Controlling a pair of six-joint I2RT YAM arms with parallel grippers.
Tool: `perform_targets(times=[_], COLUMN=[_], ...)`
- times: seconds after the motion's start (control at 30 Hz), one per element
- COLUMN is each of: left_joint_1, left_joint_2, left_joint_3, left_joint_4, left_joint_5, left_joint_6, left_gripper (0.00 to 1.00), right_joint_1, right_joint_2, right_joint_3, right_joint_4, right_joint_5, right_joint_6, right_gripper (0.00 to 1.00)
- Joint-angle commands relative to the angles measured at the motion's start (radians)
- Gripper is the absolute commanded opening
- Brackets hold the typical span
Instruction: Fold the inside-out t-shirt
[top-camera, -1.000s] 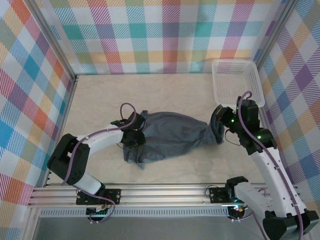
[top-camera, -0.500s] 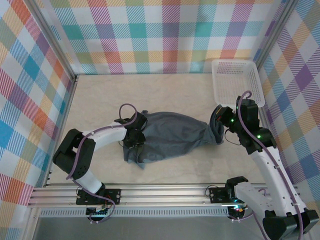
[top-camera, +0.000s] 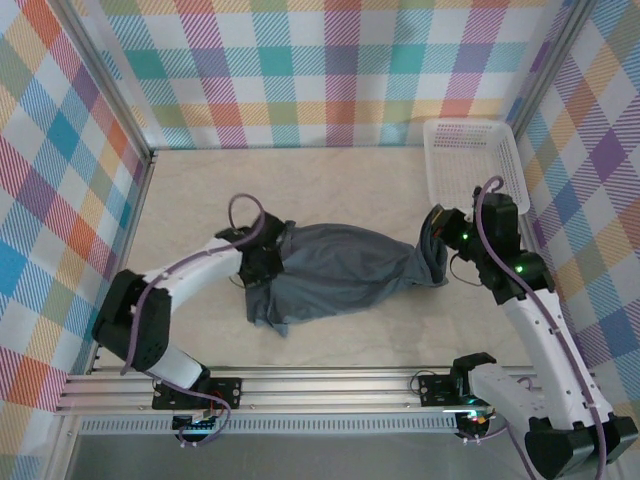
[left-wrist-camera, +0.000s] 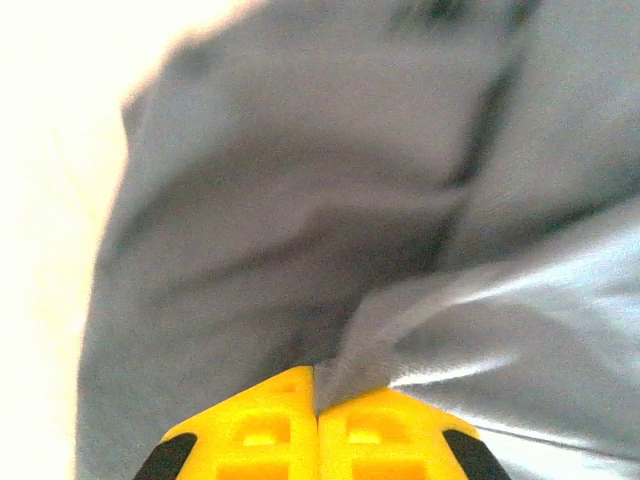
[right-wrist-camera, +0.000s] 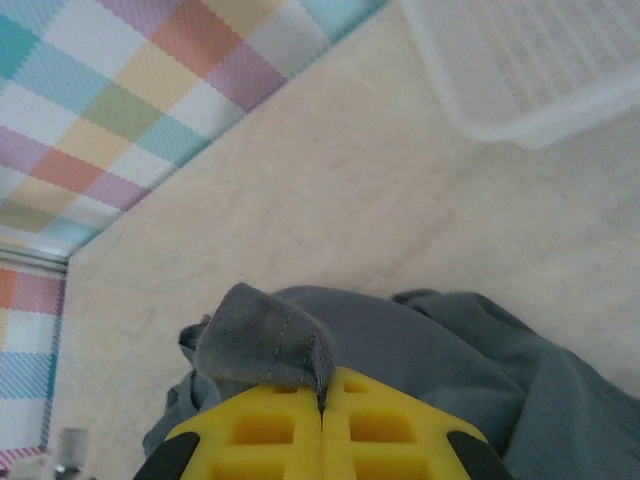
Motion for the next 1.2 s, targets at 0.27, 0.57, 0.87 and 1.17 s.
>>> perform_targets(times=[0.27, 0.57, 0.87, 1.17], left_joint_1=[0.519, 0.548, 0.548, 0.548], left_joint_2=[0.003, -0.149, -0.293, -0.32], left_joint_3=[1.126, 1.137, 1.216, 1.195], left_joint_4=[-0.022, 0.069, 0.073, 0.063], left_joint_5=[0.272, 0.249, 0.134, 0.121], left_joint_6=[0.081, 0.227, 0.416, 0.411], left_gripper=[0.0, 0.0, 0.0, 0.0], right_joint_1=[-0.099, -0.119, -0.119, -0.119], right_joint_2=[0.6, 0.648, 0.471, 0.463], right_joint_3=[1.285, 1.536, 1.455, 1.47], right_joint_4=[-0.147, 0.026, 0.24, 0.236], right_joint_5=[0.082, -0.048, -0.023, -0.006], right_joint_6=[-0.221, -0.28, -0.302, -0.335], right_gripper=[0.0, 0.0, 0.0, 0.0])
